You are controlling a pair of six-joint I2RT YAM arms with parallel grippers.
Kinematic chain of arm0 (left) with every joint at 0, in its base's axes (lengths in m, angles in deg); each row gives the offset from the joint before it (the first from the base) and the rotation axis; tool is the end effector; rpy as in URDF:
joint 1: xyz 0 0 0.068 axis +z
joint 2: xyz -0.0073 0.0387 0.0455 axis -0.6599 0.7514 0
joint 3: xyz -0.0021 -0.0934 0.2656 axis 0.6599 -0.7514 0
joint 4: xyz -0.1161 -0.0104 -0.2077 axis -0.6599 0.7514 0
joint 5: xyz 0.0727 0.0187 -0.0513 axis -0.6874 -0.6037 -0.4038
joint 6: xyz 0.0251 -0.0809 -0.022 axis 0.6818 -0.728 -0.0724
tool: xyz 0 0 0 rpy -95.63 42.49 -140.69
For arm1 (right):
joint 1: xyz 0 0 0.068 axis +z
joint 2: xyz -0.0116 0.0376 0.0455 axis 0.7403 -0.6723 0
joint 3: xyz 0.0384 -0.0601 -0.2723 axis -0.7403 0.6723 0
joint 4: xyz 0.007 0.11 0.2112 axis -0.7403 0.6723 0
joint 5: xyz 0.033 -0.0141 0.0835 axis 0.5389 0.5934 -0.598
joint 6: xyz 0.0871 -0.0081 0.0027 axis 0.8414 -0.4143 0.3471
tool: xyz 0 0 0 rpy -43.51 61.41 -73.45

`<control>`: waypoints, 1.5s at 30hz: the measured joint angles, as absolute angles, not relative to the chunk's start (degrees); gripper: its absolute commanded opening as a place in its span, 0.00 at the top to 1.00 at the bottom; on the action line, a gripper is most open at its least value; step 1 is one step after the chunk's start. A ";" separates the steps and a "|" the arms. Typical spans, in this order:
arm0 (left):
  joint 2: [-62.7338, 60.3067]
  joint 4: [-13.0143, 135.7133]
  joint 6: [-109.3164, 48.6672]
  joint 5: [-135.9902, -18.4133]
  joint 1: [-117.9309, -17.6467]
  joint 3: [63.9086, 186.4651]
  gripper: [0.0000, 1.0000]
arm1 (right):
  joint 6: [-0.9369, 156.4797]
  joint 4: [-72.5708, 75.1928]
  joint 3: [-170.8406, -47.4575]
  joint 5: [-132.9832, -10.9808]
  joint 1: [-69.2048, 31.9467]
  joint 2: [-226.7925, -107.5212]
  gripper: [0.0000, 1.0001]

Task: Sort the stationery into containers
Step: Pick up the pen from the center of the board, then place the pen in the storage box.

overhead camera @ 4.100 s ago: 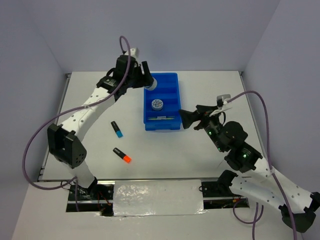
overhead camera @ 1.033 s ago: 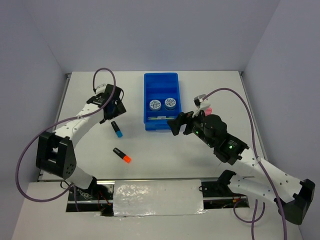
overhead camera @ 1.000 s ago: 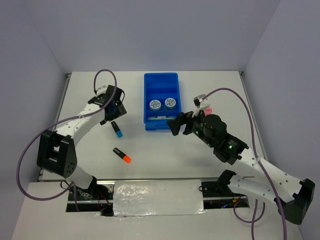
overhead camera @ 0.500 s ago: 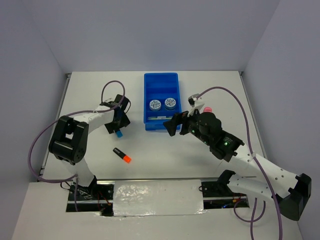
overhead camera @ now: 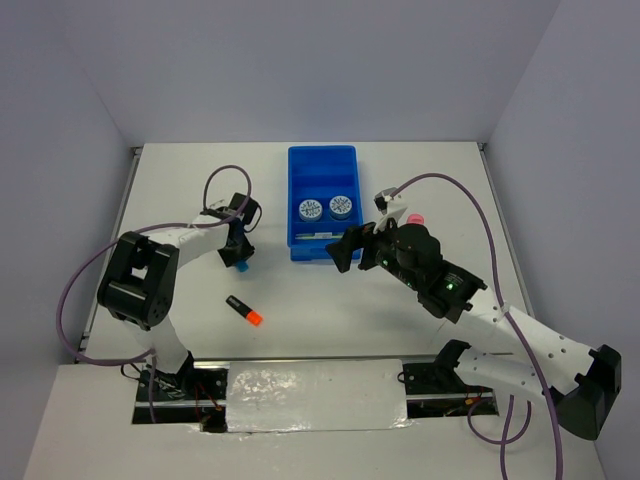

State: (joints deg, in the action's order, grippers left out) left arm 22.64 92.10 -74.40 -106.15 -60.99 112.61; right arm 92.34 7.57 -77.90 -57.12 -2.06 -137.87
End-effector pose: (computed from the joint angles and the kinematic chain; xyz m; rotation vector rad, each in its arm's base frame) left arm 0.3160 -0.0840 0.1526 -0.8974 2.4684 0.0718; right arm 0.1631 0.1530 0.3219 -0.3048 1.8517 0.7067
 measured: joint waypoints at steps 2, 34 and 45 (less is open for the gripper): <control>22.69 91.86 -74.34 -106.13 -60.99 112.55 0.70 | 92.32 7.59 -77.90 -57.12 -2.06 -137.87 0.00; 22.51 72.19 -10.14 -77.08 -65.45 143.43 1.00 | 89.48 9.88 -77.90 -55.37 -2.44 -130.87 0.00; 42.34 83.55 22.25 -66.87 -65.76 158.69 0.95 | 89.04 10.08 -77.41 -55.52 -2.70 -126.65 0.00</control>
State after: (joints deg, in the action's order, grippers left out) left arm 42.34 83.55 22.25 -66.87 -65.76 158.69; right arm 89.04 10.08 -77.41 -55.52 -2.70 -126.65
